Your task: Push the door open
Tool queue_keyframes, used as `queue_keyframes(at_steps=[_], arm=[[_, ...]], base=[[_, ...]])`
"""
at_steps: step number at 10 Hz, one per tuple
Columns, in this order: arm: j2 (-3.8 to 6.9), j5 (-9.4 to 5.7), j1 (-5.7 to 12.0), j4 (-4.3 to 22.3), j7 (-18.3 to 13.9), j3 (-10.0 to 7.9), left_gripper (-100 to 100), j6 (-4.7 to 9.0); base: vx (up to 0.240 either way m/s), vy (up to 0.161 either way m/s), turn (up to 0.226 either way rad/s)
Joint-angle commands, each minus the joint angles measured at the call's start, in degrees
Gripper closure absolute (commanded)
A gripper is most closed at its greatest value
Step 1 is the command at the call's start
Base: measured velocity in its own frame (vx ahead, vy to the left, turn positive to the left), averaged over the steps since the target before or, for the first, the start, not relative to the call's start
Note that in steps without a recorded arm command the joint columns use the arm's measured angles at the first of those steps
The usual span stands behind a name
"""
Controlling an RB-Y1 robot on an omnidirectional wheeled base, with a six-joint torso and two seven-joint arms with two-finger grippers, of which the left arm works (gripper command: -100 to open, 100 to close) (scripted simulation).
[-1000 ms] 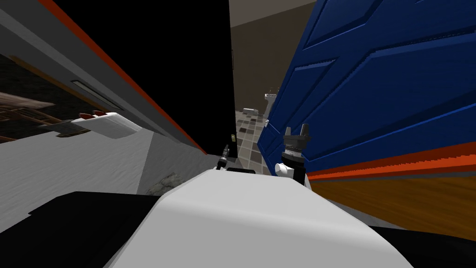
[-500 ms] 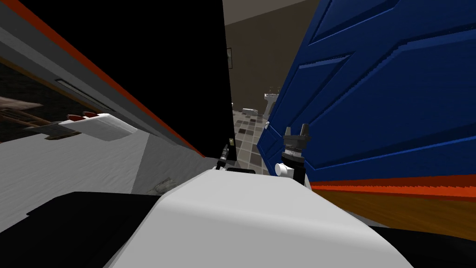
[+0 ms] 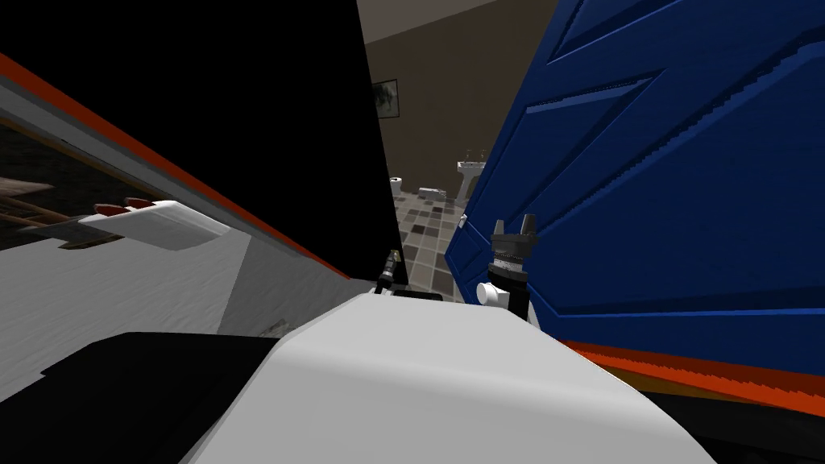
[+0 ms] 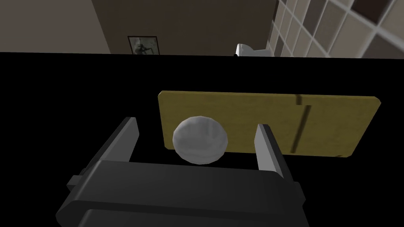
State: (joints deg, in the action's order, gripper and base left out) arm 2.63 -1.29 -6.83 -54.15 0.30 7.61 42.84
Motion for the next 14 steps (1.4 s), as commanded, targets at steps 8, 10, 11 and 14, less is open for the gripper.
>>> queue_keyframes(at_steps=[8,10,11,14], arm=[[0.54,-0.01,0.35,0.52,0.16,0.1,100,-0.11],[0.96,-0.05,0.73,0.93,0.29,0.15,100,-0.09],[1.18,-0.07,0.95,1.16,0.37,0.18,100,-0.08],[1.77,-0.14,1.8,2.07,0.67,0.31,100,-0.02]], base=[[0.013,-0.001,0.015],[0.164,-0.018,0.166],[0.187,-0.023,0.122],[0.192,0.017,0.219]])
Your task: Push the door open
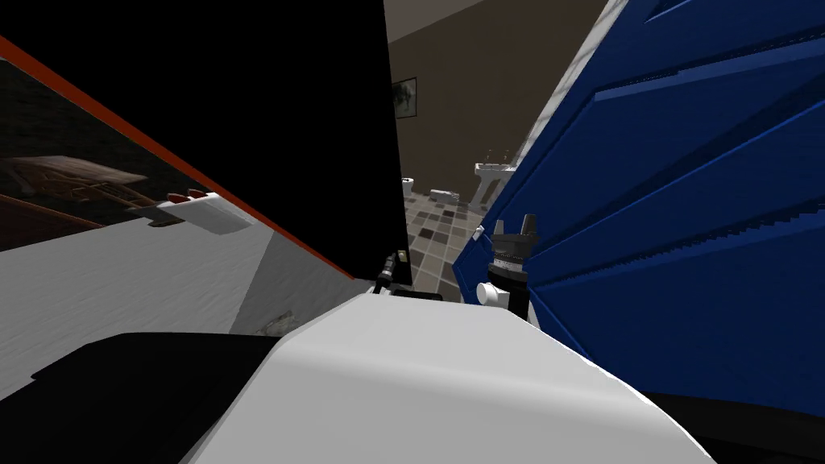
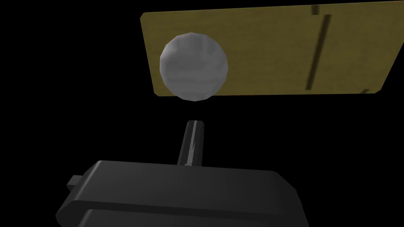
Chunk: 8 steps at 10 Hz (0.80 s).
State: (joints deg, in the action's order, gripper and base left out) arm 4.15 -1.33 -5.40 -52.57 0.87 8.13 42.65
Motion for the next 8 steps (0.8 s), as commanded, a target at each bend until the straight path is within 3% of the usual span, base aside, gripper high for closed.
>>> queue_keyframes(at_steps=[1,3,7,8], arm=[[0.02,-0.27,-0.56,-0.76,-0.06,0.05,-100,-0.21],[-0.12,-0.39,-0.81,-1.1,-0.09,0.07,-100,-0.31],[-2.07,-1.0,-2.05,-2.8,-0.22,0.17,-100,-0.78],[-1.67,-0.93,-1.77,-2.36,-0.23,0.14,-100,-0.61]], base=[[-0.033,-0.034,0.123],[-0.217,-0.078,0.012],[-0.232,-0.093,0.063],[-0.111,-0.026,0.012]])
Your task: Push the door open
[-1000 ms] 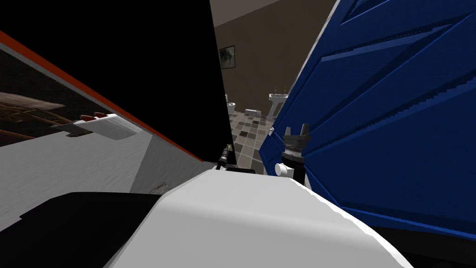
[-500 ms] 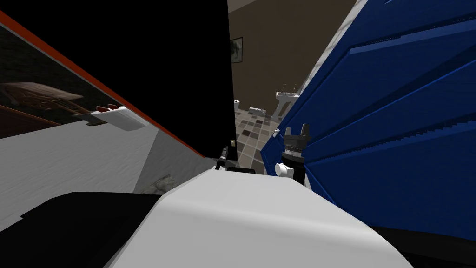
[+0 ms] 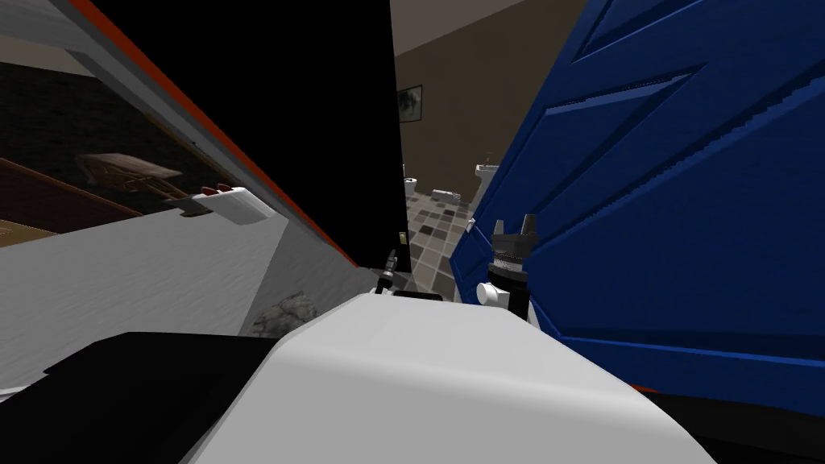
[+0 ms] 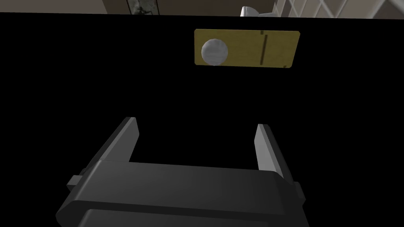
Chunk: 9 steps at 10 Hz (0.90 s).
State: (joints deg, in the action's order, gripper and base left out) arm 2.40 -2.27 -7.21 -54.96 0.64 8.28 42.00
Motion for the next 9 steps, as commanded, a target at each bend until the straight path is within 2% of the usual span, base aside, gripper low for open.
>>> queue_keyframes(at_steps=[1,5,9], arm=[[0.43,-0.05,0.13,0.26,0.09,-0.19,-100,0.25],[0.76,-0.18,0.44,0.86,0.31,-0.62,-100,0.81],[0.16,-0.33,0.84,1.63,0.59,-1.17,-100,1.53]], base=[[0.091,-0.027,-0.032],[0.192,-0.012,-0.02],[0.194,-0.025,-0.022]])
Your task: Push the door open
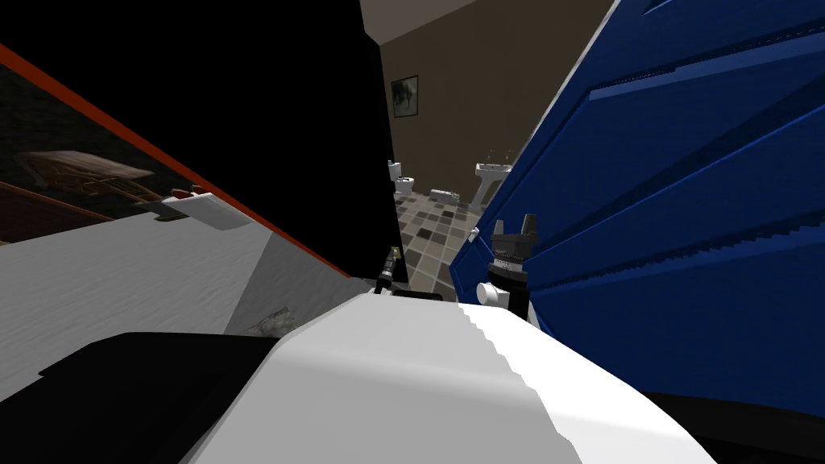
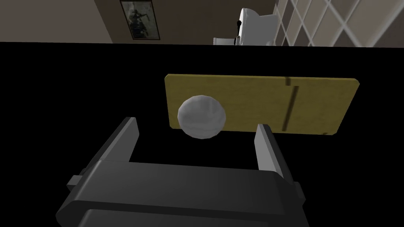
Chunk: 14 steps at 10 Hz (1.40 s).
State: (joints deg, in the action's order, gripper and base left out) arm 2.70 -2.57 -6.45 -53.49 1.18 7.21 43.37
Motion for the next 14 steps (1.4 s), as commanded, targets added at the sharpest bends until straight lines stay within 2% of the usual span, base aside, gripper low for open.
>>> queue_keyframes(at_steps=[1,2,3,8,9,14], arm=[[-0.35,-0.05,0.13,0.28,0.09,-0.18,-100,0.27],[-0.22,-0.03,0.08,0.14,0.06,-0.11,-100,0.14],[-0.22,-0.03,0.08,0.14,0.06,-0.11,100,0.14],[-0.22,-0.03,0.08,0.14,0.06,-0.11,100,0.14],[0.12,-0.01,-0.52,-0.11,0.07,-0.13,100,0.09],[1.06,0.0,-2.5,-1.52,0.03,-0.26,100,0.5]], base=[[0.178,-0.001,-0.019],[0.078,-0.003,0.003],[-0.018,-0.001,0.003],[-0.012,0.001,-0.003],[0.085,-0.002,0.062],[0.193,-0.015,0.073]])
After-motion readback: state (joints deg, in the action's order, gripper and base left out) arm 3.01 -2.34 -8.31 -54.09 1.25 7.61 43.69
